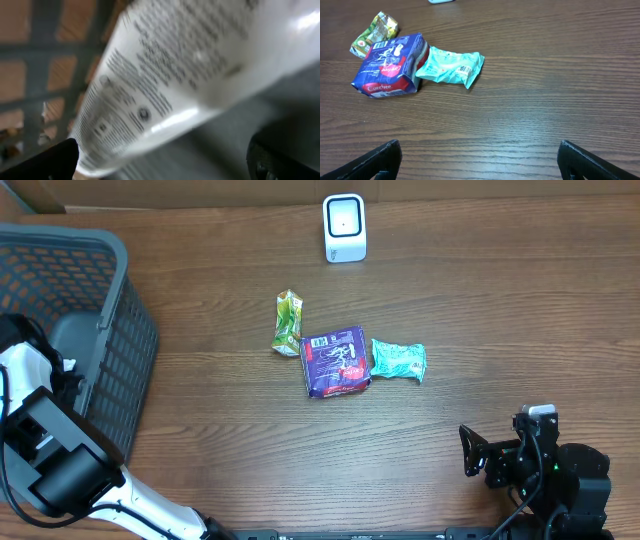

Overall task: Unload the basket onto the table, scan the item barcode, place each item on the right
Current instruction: 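Reach into the basket and grasp the white Pantene conditioner tube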

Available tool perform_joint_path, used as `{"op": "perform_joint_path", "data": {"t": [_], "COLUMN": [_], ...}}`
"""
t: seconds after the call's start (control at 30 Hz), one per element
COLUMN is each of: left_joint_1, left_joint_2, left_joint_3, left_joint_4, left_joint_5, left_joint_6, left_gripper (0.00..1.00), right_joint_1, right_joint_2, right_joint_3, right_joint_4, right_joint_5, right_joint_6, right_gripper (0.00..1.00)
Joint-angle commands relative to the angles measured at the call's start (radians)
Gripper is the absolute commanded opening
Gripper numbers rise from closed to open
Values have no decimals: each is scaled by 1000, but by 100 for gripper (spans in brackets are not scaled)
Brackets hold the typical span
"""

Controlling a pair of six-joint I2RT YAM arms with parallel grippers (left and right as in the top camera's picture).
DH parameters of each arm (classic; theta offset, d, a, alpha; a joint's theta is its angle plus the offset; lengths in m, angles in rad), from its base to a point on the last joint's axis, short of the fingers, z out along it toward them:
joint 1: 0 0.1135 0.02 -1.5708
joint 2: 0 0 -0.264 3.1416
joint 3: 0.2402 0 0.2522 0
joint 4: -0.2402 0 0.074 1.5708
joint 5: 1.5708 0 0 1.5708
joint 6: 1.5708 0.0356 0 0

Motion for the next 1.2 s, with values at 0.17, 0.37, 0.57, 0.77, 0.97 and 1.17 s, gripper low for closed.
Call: {"op": "perform_joint_path", "data": {"t": [0.17,0.37,0.57,0.77,0.97,1.17], "left_joint_1": [6,5,5,-17,-21,-21], "left_joint_2": [29,29,29,27,25,24], "left_joint_3": [-49,-130,-151,-39,257,433], "left_joint_4": [143,203,196,90,-187,-337], "left_joint_5": [22,158,433,700,925,941], "left_joint_6": [83,82,73,-92,-128,-133], "left_gripper": [85,26,4,4,4,4], "right_joint_1": [-2,-2,-2,-2,-2,-2], "right_joint_2": [-2,-2,-2,-2,-2,-2], "right_joint_3": [22,22,22,22,22,22], "right_joint_4": [4,4,4,4,4,4], "right_joint_5": [6,6,6,6,6,6], "right_joint_6": [0,0,0,0,0,0], "right_gripper": [100,100,100,100,100,100]}}
